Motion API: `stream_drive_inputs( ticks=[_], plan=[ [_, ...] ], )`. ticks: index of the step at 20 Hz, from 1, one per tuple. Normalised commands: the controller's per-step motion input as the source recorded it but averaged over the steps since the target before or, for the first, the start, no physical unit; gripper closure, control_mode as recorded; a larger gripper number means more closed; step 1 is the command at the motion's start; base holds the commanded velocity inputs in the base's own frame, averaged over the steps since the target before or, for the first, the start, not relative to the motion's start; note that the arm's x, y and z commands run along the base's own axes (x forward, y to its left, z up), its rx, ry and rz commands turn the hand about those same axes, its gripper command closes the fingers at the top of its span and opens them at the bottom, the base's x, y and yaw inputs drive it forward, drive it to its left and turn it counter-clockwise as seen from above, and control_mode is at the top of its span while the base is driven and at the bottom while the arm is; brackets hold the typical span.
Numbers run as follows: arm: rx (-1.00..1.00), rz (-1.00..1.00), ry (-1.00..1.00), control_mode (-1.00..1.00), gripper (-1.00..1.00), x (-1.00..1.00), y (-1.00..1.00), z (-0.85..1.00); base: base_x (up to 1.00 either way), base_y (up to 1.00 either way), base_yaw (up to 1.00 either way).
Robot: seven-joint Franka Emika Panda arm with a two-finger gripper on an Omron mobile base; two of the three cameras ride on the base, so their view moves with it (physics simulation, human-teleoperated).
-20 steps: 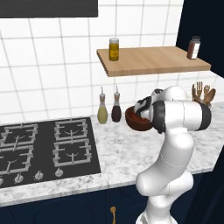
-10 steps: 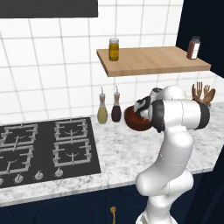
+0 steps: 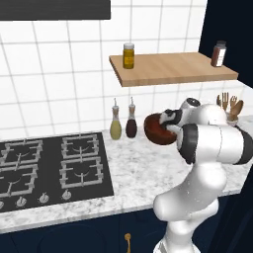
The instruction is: Pick up the bowls on the counter and stack them on top of one another in the open cabinet. Place the smaller bowl on top of the larger bowl.
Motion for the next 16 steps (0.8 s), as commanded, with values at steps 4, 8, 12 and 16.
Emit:
stream_drive_inputs(
  ticks=[4,8,12,16],
  plan=[
    [0.06,0.0,-0.42,-1.0,1.0,-1.0,-0.15,0.99,0.0,0.0,0.0],
    [0.04,0.0,-0.28,-1.0,1.0,-1.0,-0.03,1.0,0.0,0.0,0.0],
    [0.05,0.0,-0.19,-1.0,1.0,-1.0,-0.12,1.0,0.0,0.0,0.0],
    [0.04,0.0,-0.12,-1.0,1.0,-0.95,-0.07,1.0,0.0,0.0,0.0]
  ],
)
